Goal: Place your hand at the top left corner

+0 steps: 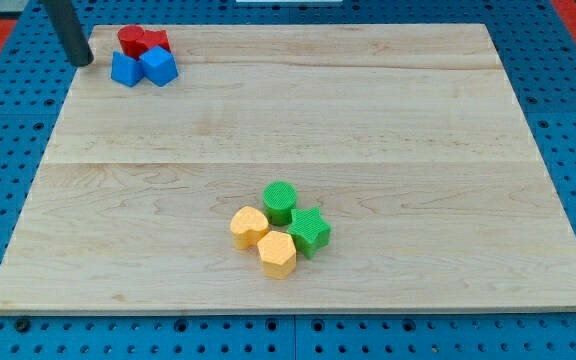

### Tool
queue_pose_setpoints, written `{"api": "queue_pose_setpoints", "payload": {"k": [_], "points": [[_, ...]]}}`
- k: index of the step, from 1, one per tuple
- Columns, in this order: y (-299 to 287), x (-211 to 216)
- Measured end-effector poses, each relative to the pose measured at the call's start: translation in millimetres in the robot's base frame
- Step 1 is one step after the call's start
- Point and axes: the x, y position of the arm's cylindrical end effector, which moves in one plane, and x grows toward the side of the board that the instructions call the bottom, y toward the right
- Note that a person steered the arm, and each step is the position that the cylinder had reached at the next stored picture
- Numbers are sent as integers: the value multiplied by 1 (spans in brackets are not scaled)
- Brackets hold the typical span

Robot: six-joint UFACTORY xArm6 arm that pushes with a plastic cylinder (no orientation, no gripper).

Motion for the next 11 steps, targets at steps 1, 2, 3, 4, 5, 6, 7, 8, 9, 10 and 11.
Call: {"api": "queue_pose_setpoints", "payload": {"k": [1,2,3,4,5,6,7,8,9,10,11], "points": [[-1,-20],[-1,-32],[-1,-34],[-1,-34],[-1,-35],[-1,-36],[-1,-38],[-1,-41],[-1,-46],[-1,-51],[-1,-56]]}}
